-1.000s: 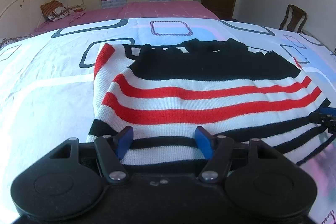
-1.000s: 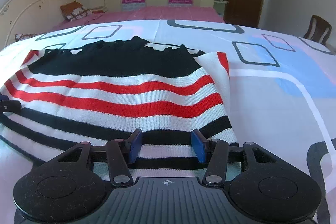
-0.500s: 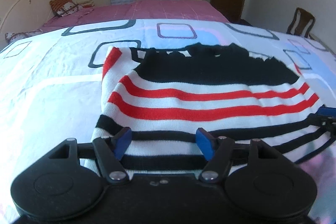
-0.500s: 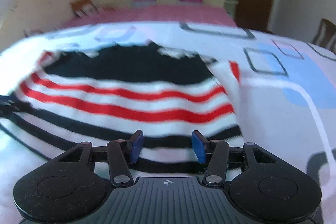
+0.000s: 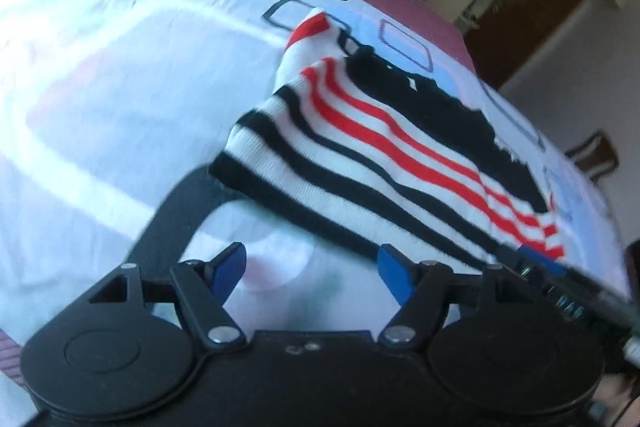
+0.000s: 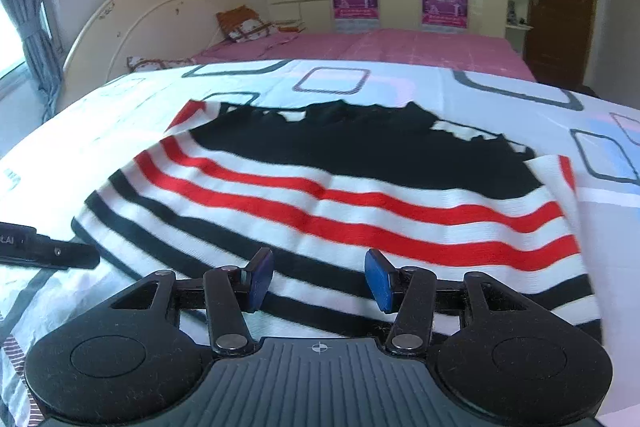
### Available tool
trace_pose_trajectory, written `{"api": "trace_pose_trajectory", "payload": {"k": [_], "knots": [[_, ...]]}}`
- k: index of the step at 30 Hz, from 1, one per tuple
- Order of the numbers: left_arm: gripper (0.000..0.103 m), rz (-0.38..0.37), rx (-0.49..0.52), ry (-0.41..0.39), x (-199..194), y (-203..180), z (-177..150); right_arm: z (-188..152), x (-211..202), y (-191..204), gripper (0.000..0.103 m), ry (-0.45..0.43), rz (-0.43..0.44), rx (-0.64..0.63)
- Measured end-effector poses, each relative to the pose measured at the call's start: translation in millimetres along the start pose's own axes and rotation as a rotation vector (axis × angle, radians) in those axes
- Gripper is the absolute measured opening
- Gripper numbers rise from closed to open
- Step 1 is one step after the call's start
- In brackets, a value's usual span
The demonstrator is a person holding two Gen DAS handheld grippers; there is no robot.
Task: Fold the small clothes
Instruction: 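Grasp the side edge of the folded sweater with the left tool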
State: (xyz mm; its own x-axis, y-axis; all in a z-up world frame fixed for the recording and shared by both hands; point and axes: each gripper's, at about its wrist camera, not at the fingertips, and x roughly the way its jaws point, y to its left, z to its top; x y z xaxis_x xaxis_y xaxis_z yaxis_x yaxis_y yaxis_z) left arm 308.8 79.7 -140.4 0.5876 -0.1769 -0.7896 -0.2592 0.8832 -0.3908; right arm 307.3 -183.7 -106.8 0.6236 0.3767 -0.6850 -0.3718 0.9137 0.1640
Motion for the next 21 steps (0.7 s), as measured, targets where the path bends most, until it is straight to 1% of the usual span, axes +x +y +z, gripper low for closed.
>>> {"api": "trace_pose_trajectory", "payload": {"k": [2,3,6,10,12,16,19,20,21], "knots": [[0.074,-0.052,-0.065,-0.008,8.0,9.4,2.7,-4.0,8.9,2.0,0.051,0.028,-0.014,-0.007],[0.075,-0.074,-0.082,-0.013,12.0,10.5,5.2,-6.6,13.3,2.4,0.051,0.046,-0.023,-0.008],[0.076,-0.146,-0.123,-0.028,25.8,13.3,14.7,-8.4,12.1,6.0,0.051,0.054,-0.043,-0.033],[0.074,-0.235,-0.214,-0.050,45.2,21.3,26.3,9.5,6.7,7.0,0.051,-0.001,-0.070,-0.018],[0.074,-0.267,-0.246,-0.062,52.8,22.9,32.5,21.1,10.9,6.0,0.051,-0.008,-0.077,0.000],[0.074,-0.301,-0.280,-0.083,65.3,24.1,43.7,39.2,31.1,7.2,0.051,-0.014,-0.119,0.009],[0.070,-0.299,-0.281,-0.108,70.3,23.3,47.8,45.4,47.9,9.4,0.051,-0.005,-0.137,0.005],[0.065,-0.288,-0.276,-0.116,71.4,22.2,48.5,43.9,54.4,9.8,0.051,0.004,-0.147,0.001],[0.057,-0.274,-0.273,-0.124,72.4,21.4,48.3,42.1,60.1,10.0,0.051,0.014,-0.154,0.000]]}}
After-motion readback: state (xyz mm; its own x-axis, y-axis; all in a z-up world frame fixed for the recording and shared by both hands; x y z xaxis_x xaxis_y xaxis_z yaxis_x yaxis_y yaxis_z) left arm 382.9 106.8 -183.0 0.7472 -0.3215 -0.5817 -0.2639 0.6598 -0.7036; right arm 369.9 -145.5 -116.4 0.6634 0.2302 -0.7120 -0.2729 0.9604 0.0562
